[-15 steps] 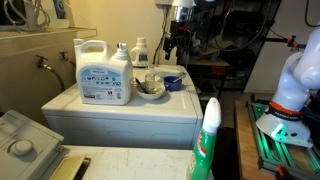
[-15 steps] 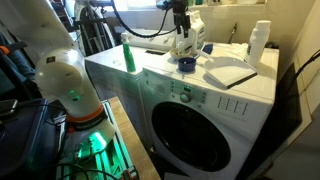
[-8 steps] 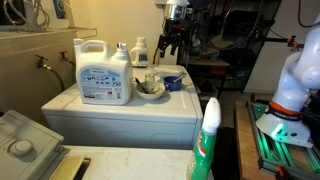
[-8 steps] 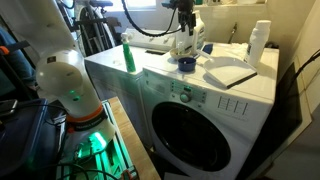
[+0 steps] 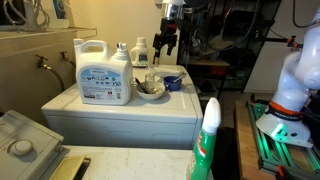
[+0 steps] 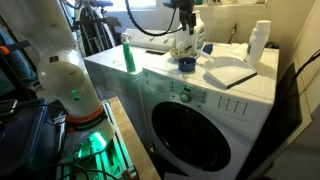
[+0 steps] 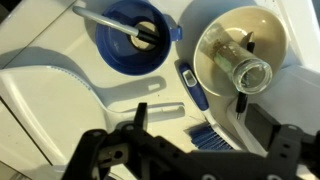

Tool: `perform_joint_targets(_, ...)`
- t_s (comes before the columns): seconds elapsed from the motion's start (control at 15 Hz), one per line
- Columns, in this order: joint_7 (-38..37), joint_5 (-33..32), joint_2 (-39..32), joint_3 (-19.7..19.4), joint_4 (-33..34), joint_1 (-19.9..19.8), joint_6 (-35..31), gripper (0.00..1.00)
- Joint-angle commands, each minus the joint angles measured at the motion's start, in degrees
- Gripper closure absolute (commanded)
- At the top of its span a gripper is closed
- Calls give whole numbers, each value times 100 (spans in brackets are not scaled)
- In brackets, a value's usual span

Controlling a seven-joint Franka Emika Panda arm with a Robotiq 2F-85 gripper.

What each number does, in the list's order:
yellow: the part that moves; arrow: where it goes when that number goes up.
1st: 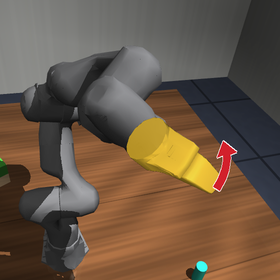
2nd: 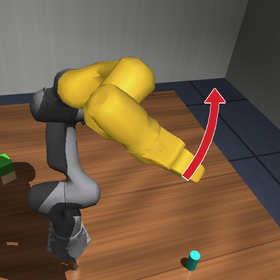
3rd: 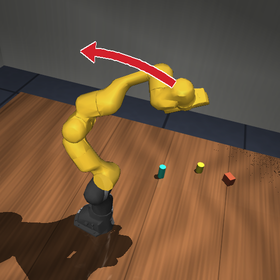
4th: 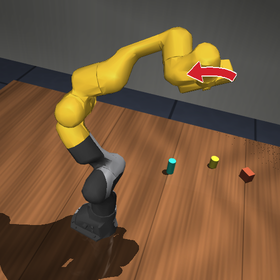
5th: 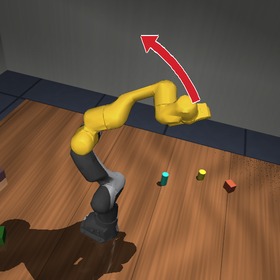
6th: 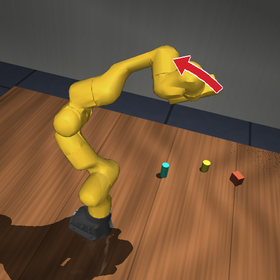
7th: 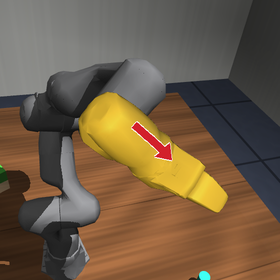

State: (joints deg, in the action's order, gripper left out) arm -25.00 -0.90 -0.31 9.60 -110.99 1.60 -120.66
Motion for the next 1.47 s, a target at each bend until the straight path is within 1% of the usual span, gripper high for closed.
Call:
perform_joint_targets(0.0, 130, 283, -754, -111, 689, 234, 12, 0)
perform_joint_targets(0.33, 964, 1116, -1679, -63, 1402, 365, -92, 0)
perform_joint_targets(0.53, 1260, 1334, -2010, -79, 1700, 380, -152, 0)
perform_joint_targets(0.73, 1363, 1281, -2205, -161, 1887, 378, -181, 0)
perform_joint_targets(0.93, 1604, 1226, -2289, -231, 1903, 351, -109, 0)
perform_joint_targets(1.13, 1631, 1265, -2381, -267, 1940, 360, -170, 0)
perform_joint_targets(1.33, 1623, 1229, -2443, -275, 1941, 394, -177, 7)
perform_joint_targets(1.4, 1605, 1229, -2455, -276, 1932, 404, -199, 16)
